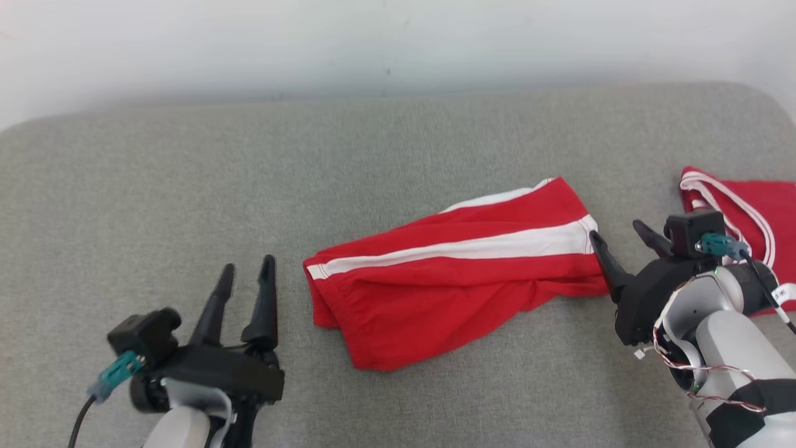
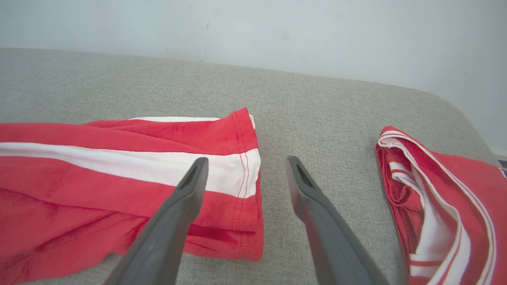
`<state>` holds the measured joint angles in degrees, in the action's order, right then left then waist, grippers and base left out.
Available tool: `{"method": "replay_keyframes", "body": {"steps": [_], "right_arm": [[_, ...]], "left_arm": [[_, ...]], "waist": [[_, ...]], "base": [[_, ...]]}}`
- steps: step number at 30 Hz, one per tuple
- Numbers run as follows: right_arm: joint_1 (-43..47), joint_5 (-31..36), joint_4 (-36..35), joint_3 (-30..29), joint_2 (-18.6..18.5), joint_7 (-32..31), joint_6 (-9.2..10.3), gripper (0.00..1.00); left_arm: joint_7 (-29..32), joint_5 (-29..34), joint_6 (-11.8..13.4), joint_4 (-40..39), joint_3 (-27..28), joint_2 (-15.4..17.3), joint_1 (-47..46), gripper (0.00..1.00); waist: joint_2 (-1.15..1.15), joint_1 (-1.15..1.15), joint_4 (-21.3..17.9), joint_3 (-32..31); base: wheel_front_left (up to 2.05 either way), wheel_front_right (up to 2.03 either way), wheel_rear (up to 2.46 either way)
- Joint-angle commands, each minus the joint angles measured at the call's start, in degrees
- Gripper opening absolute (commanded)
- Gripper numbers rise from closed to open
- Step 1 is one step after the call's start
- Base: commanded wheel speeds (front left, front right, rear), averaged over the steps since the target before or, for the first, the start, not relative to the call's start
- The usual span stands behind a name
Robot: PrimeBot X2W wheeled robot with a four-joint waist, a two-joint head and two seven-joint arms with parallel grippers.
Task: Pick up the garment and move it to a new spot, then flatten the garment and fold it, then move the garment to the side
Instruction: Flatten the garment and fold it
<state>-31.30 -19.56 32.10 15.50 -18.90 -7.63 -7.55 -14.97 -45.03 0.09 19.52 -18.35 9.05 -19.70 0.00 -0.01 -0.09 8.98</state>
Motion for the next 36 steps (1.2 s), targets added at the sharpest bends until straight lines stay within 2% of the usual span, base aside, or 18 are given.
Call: {"method": "replay_keyframes", "body": {"steps": [1, 5, 8, 15, 19, 23, 28, 36], "right_arm": [[1.08, -0.35, 0.63, -0.65, 0.47, 0.04, 0.16, 1.00], [2.18, -0.86, 2.69, -2.27, 1.51, -0.80, 0.16, 1.00], [1.51, -1.35, 4.19, -2.99, 2.05, -1.58, 0.16, 1.00], [-1.99, -1.58, 7.94, -3.86, 2.27, -3.35, 0.16, 1.00], [-4.32, -1.74, 10.34, -4.77, 1.83, -3.93, 0.16, 1.00], [-6.20, -1.70, 13.17, -6.07, 1.47, -4.40, 0.16, 1.00], [-7.87, -1.41, 16.90, -7.68, 0.92, -5.33, 0.16, 1.00], [-9.19, 0.66, 21.80, -8.87, 0.22, -6.65, 0.16, 1.00]], "left_arm": [[-0.19, 3.61, 0.69, -1.94, 1.71, 0.18, 2.32, 1.00], [-0.17, 14.80, 2.82, -6.30, 5.14, 0.90, 6.87, 1.00], [-0.18, 19.92, 3.82, -8.82, 7.96, -0.29, 10.40, 1.00], [-0.19, 27.56, 2.96, -13.14, 13.93, -2.61, 15.30, 1.00], [-0.19, 30.96, 2.48, -14.97, 15.92, -3.86, 17.24, 1.00], [-0.19, 31.94, 0.83, -15.15, 17.64, -4.73, 18.34, 1.00], [-0.19, 33.37, -0.90, -14.70, 18.44, -5.46, 18.82, 1.00], [-0.20, 35.08, -2.05, -14.57, 18.51, -5.92, 17.83, 1.00]], "waist": [[0.00, 0.01, 1.00, -4.04], [0.00, 0.01, 1.45, -5.34], [0.00, 0.01, 1.88, -5.51], [0.00, 0.01, 3.56, -3.28], [0.00, 0.01, 4.75, -1.39], [0.00, 0.01, 5.96, 0.30], [0.00, 0.01, 7.35, 1.95], [0.00, 0.01, 9.44, 3.55]], "base": [[0.00, 0.00, 0.00], [0.00, 0.00, 0.00], [0.00, 0.00, 0.00], [0.00, 0.00, 0.00], [0.00, 0.00, 0.00], [0.00, 0.00, 0.00], [0.00, 0.00, 0.00], [0.00, 0.00, 0.00]]}}
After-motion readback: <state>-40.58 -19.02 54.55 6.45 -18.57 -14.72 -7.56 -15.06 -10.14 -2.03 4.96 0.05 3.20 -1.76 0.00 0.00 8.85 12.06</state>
